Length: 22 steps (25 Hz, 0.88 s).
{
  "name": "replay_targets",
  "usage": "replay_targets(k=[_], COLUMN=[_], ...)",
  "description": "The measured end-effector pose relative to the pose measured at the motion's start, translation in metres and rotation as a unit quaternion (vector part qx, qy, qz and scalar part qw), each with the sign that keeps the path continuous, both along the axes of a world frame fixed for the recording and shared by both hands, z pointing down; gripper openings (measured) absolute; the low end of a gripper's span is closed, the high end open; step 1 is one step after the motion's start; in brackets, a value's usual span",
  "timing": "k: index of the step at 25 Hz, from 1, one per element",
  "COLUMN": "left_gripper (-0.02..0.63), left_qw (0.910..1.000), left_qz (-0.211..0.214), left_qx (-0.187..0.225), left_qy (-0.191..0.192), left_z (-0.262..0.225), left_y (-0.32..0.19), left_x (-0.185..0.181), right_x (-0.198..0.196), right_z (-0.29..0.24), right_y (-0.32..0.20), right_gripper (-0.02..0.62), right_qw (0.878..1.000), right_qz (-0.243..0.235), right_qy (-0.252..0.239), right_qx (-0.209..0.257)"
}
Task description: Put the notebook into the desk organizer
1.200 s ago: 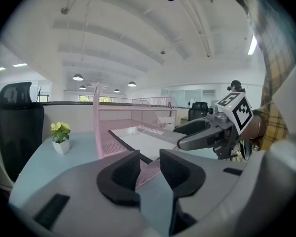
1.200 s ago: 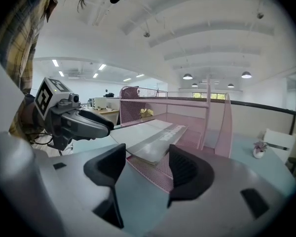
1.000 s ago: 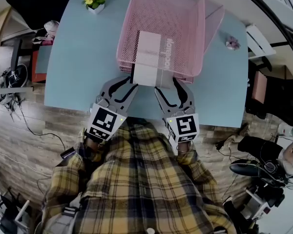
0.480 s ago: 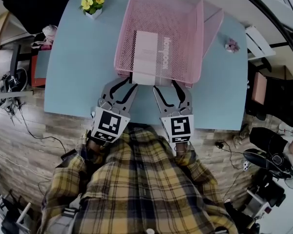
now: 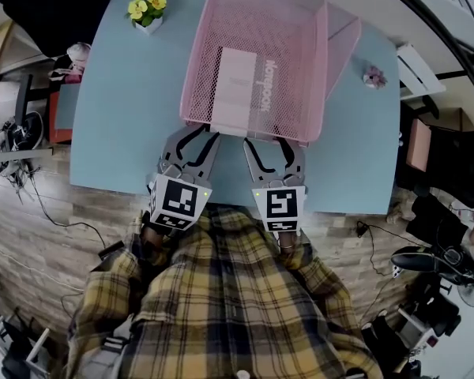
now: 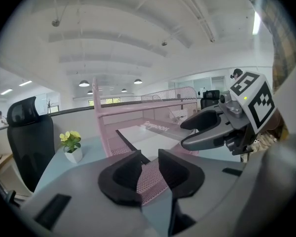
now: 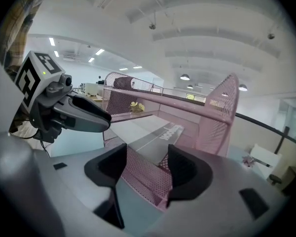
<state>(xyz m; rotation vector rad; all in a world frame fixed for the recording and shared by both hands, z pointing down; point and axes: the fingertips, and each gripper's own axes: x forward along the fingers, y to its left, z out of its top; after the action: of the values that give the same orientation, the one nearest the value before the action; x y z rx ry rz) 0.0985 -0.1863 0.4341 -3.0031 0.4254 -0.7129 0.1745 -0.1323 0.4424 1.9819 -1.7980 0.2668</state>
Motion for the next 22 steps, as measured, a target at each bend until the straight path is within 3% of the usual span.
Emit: replay_targets(k=[22], left_gripper=[0.072], left_qw=[0.9996], left_qz=[-0.025], left_qx=[0.013], left_qy=[-0.001], left_z=[-0.0006], left_y=[-0.0089], left_x=[-0.0006], right_x=[0.0031], right_z=[-0.0011], right_y=[0.0004], right_gripper=[0.224], right_qw=[1.000], right_qz=[0.013], right_qy=[-0.007], right_qx=[0.004])
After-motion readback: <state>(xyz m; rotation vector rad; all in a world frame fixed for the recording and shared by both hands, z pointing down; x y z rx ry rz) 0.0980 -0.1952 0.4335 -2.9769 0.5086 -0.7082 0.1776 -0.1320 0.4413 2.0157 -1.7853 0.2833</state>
